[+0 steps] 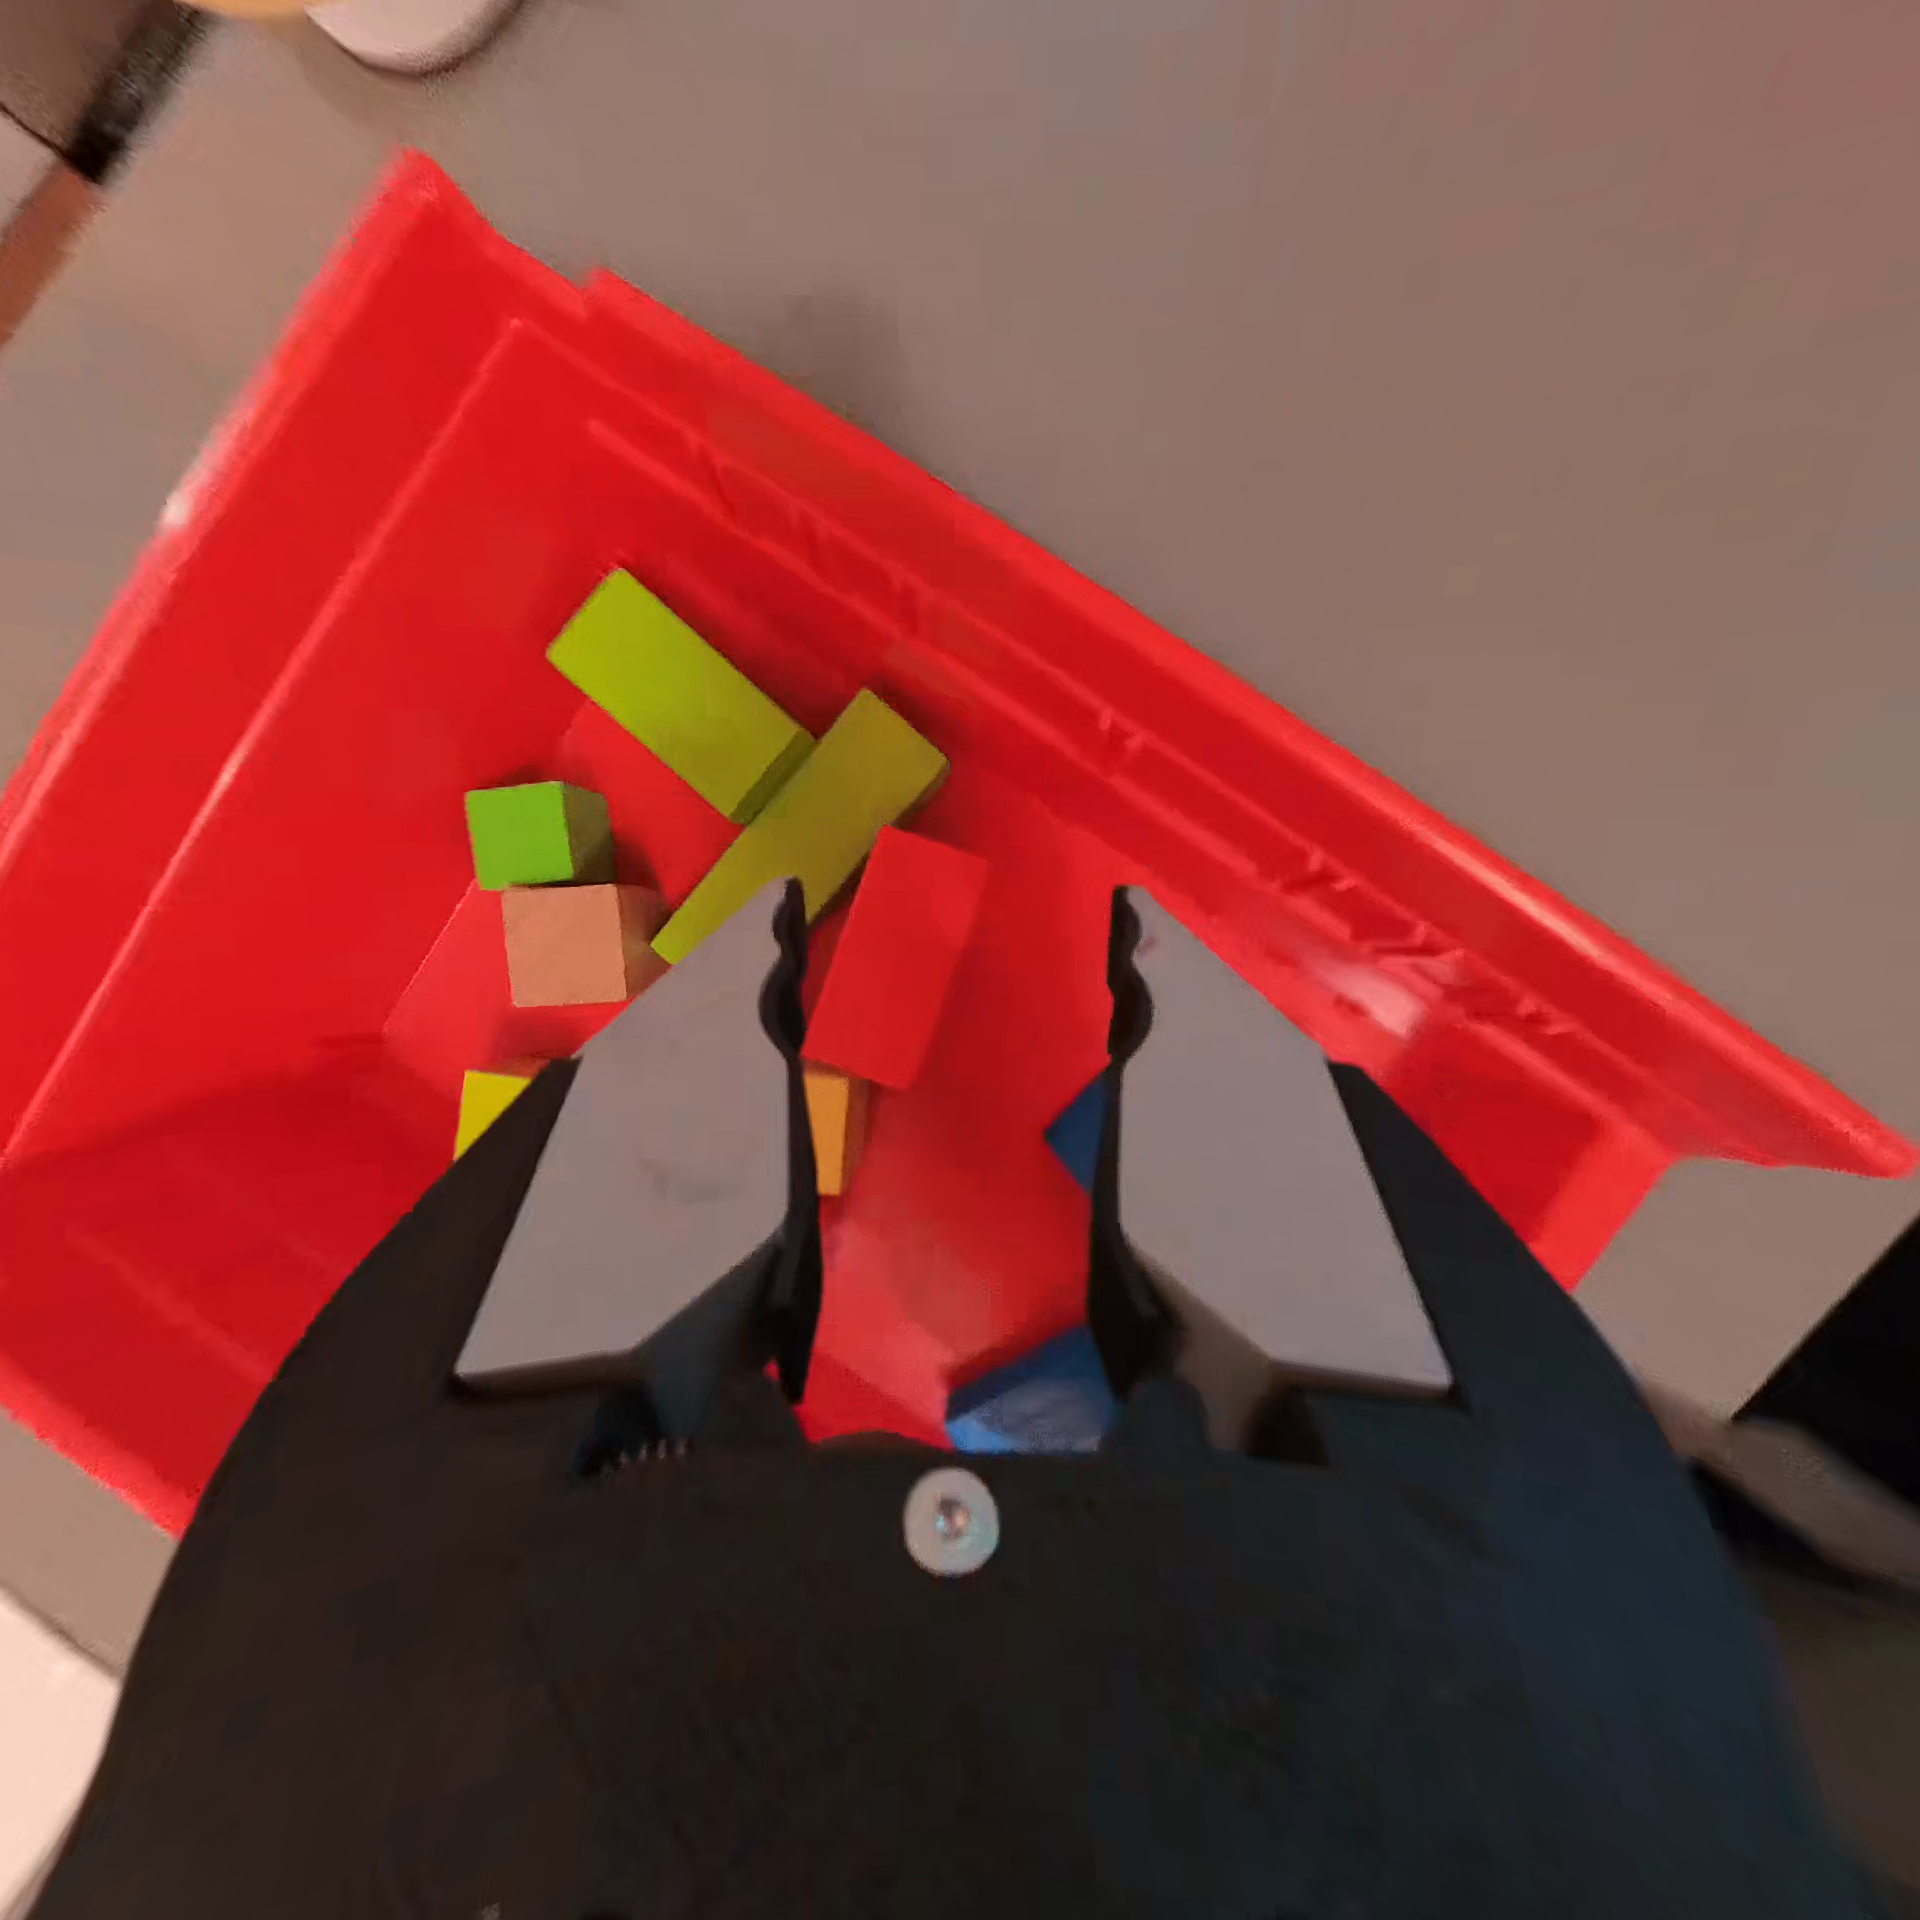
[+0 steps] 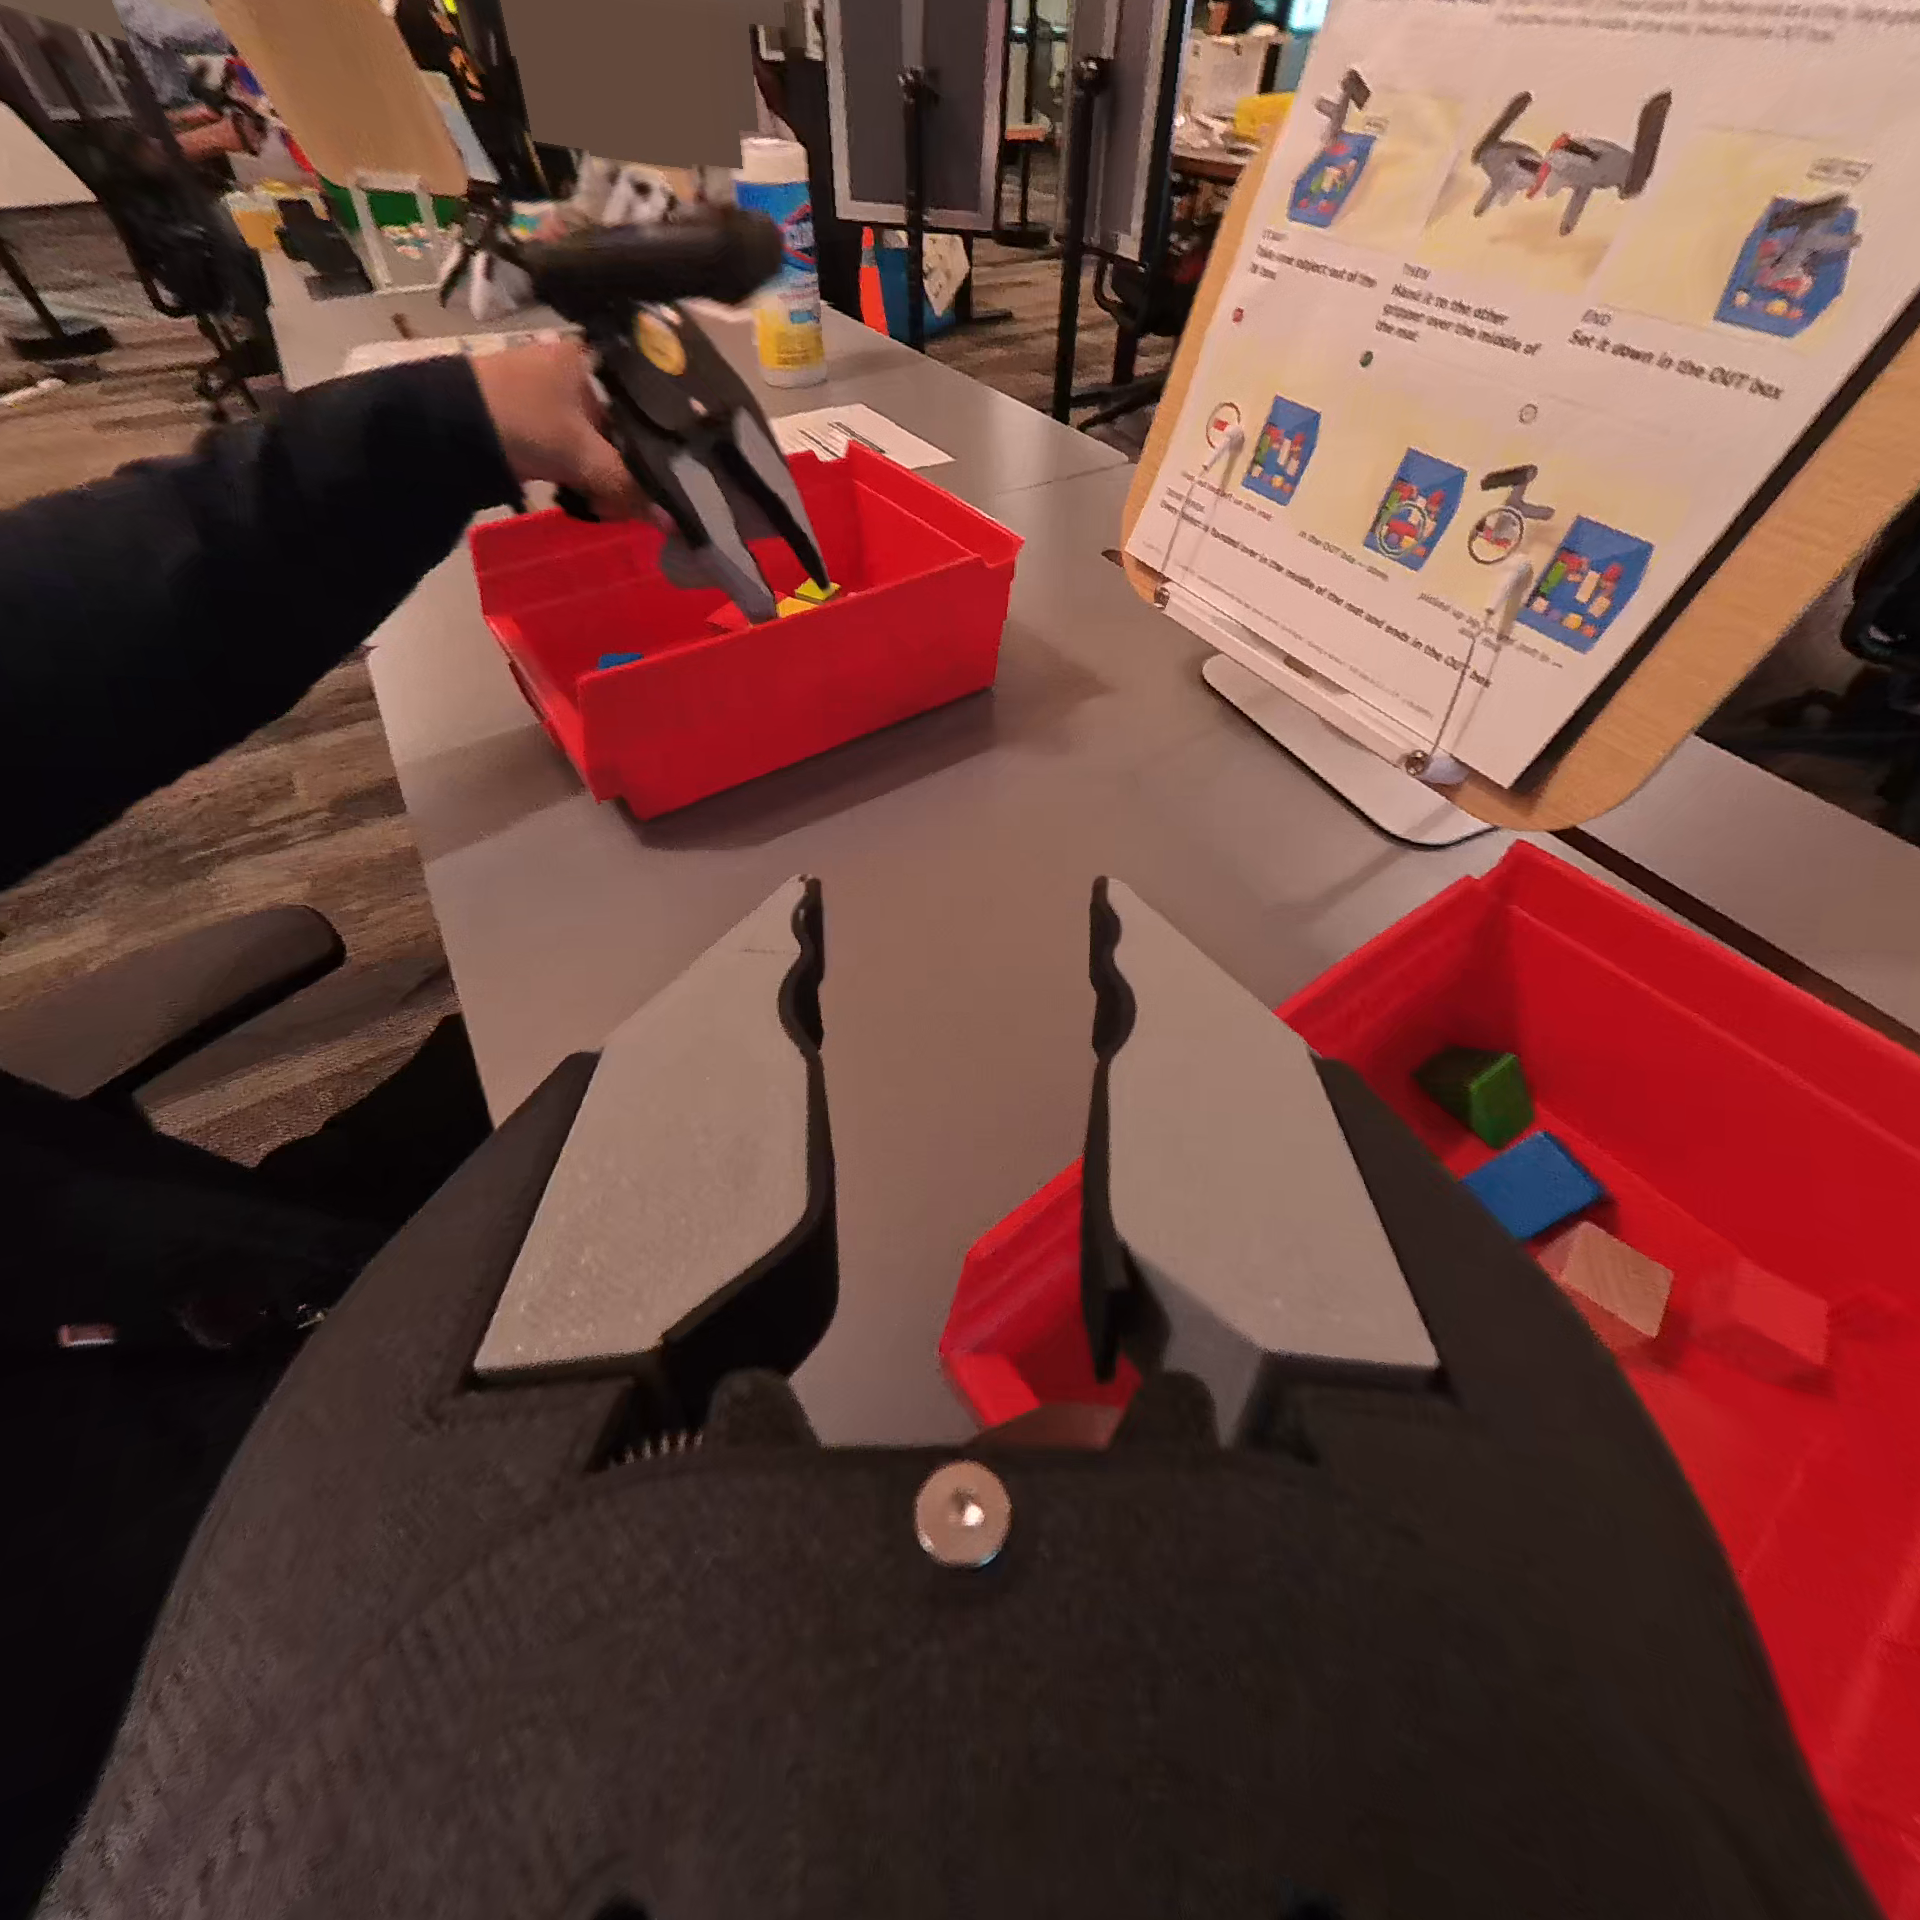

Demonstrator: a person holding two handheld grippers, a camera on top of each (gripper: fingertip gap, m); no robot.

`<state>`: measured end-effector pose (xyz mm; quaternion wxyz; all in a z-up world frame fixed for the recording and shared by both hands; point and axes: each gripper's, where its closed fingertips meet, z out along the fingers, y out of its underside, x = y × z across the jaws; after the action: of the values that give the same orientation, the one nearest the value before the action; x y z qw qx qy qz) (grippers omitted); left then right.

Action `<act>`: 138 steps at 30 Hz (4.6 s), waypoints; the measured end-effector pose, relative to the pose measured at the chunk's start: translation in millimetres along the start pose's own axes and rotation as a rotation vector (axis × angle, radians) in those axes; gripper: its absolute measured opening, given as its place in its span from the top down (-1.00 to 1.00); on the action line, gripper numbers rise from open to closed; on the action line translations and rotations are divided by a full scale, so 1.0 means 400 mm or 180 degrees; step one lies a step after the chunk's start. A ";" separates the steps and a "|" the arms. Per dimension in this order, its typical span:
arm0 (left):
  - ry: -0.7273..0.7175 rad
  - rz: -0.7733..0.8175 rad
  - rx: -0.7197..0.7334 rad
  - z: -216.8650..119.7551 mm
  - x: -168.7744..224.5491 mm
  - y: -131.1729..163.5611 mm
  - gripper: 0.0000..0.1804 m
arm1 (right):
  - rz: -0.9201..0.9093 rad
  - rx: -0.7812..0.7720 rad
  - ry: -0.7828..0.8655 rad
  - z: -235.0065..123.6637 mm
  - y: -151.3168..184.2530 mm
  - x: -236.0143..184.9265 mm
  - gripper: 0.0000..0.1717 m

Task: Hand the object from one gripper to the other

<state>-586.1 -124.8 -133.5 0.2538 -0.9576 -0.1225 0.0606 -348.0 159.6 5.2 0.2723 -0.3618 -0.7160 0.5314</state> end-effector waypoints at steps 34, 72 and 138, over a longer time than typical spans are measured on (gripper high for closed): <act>0.1632 0.0622 0.2994 -0.255 0.702 -0.345 0.66 | -0.0013 0.0657 -0.1518 0.136 -0.088 -0.308 0.41; 0.0139 -0.0070 0.2573 -0.311 0.464 -0.190 0.54 | 0.0421 -0.3113 0.0784 0.269 0.418 0.442 0.64; -0.1128 0.2271 0.1733 -0.202 0.337 -0.269 0.24 | 0.0510 -0.0047 -0.1685 0.143 -0.001 -0.206 0.39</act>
<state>-464.0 -36.8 -17.1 0.4338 -0.8135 0.1926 0.3360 -344.0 60.8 -11.3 0.0302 -0.2678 -0.7351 0.6221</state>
